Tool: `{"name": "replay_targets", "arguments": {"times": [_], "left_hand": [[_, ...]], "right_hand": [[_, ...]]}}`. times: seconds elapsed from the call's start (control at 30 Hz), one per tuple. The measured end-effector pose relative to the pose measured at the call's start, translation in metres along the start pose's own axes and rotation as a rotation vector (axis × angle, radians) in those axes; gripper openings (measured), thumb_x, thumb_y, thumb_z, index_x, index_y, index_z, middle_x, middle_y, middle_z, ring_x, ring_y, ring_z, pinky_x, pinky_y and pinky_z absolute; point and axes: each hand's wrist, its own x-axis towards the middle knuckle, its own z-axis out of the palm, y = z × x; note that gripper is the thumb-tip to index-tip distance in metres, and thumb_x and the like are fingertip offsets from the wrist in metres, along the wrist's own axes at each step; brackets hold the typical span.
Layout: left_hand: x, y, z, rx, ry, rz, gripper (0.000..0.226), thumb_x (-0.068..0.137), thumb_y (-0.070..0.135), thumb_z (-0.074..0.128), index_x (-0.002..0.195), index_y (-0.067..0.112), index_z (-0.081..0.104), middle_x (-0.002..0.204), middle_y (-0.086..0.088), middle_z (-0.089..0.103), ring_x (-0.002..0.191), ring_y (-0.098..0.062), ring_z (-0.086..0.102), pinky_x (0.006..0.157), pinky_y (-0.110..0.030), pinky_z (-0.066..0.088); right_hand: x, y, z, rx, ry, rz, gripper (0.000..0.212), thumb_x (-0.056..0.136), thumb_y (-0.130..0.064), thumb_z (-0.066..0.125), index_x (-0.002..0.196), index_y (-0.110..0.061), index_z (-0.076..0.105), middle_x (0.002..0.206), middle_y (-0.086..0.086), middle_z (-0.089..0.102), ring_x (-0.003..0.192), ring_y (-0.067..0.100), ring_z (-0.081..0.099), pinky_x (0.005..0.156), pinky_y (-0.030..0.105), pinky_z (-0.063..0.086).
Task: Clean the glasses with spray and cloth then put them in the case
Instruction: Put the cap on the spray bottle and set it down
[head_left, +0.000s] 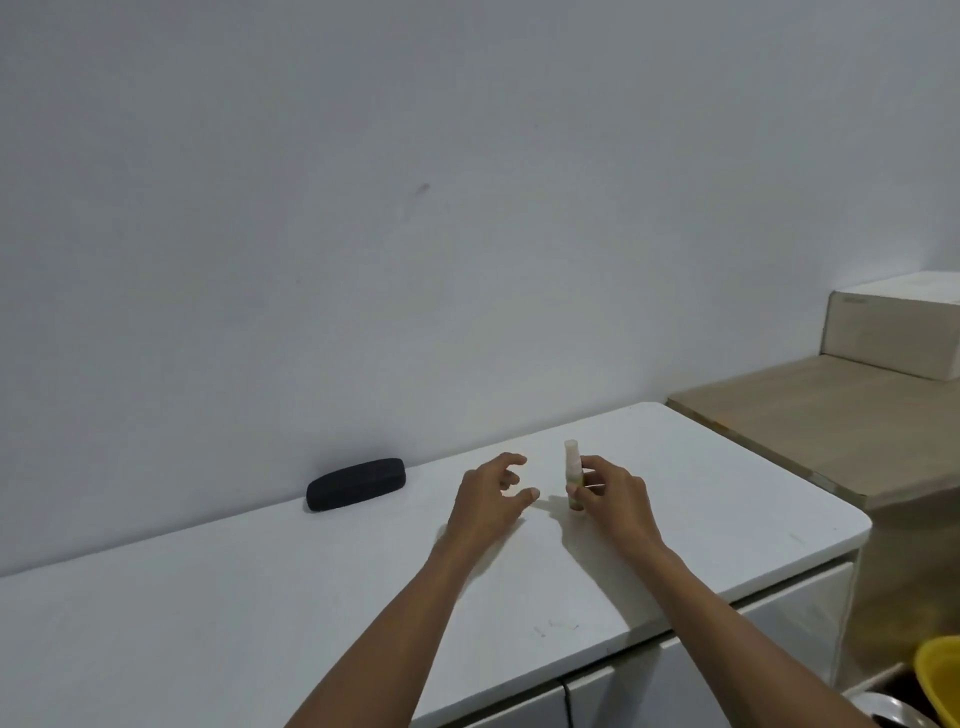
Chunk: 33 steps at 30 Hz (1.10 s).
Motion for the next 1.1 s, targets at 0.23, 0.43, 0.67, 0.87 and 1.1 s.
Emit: {"name": "replay_targets", "arguments": {"times": [0.23, 0.43, 0.67, 0.87, 1.1], "left_hand": [[-0.03, -0.082, -0.055, 0.596, 0.109, -0.182, 0.059, 0.097, 0.058, 0.049, 0.143, 0.021, 0.051, 0.139, -0.004, 0.058, 0.137, -0.024, 0.045, 0.11, -0.04, 0.041], [-0.043, -0.111, -0.084, 0.741, 0.104, -0.338, 0.092, 0.09, 0.079, 0.027, 0.153, 0.012, 0.034, 0.161, -0.014, 0.033, 0.151, -0.034, 0.022, 0.121, -0.049, 0.02], [-0.037, -0.118, -0.081, 0.753, 0.024, -0.38, 0.101, 0.085, 0.085, 0.018, 0.158, 0.016, 0.023, 0.168, -0.014, 0.014, 0.156, -0.03, 0.008, 0.123, -0.056, 0.006], [-0.034, -0.121, -0.079, 0.76, 0.024, -0.394, 0.102, 0.085, 0.085, 0.019, 0.16, 0.016, 0.018, 0.169, -0.014, 0.011, 0.157, -0.028, 0.004, 0.124, -0.055, 0.004], [-0.033, -0.122, -0.077, 0.763, 0.015, -0.403, 0.101, 0.086, 0.083, 0.02, 0.161, 0.015, 0.015, 0.17, -0.014, 0.009, 0.157, -0.027, 0.001, 0.124, -0.056, 0.002]], "right_hand": [[0.0, -0.022, 0.022, 0.022, -0.029, 0.009, 0.016, 0.093, -0.015, 0.07, 0.105, -0.026, 0.07, 0.082, -0.013, 0.071, 0.067, -0.008, 0.067, 0.063, 0.017, 0.046], [0.006, -0.052, 0.079, 0.039, -0.122, -0.039, 0.017, 0.09, -0.016, 0.072, 0.101, -0.029, 0.07, 0.078, -0.015, 0.073, 0.07, -0.001, 0.072, 0.065, 0.024, 0.048], [0.029, -0.074, 0.145, 0.068, -0.144, -0.042, 0.022, 0.095, -0.016, 0.069, 0.116, -0.015, 0.07, 0.09, -0.002, 0.071, 0.069, -0.002, 0.064, 0.061, 0.014, 0.043], [0.06, -0.081, 0.182, 0.049, -0.142, -0.044, 0.029, 0.096, -0.016, 0.069, 0.125, -0.012, 0.068, 0.107, 0.006, 0.073, 0.076, 0.012, 0.065, 0.073, 0.022, 0.047], [0.09, -0.08, 0.203, 0.012, -0.145, -0.046, 0.033, 0.098, -0.017, 0.068, 0.131, -0.01, 0.065, 0.123, 0.011, 0.072, 0.089, 0.019, 0.061, 0.075, 0.018, 0.045]]}}
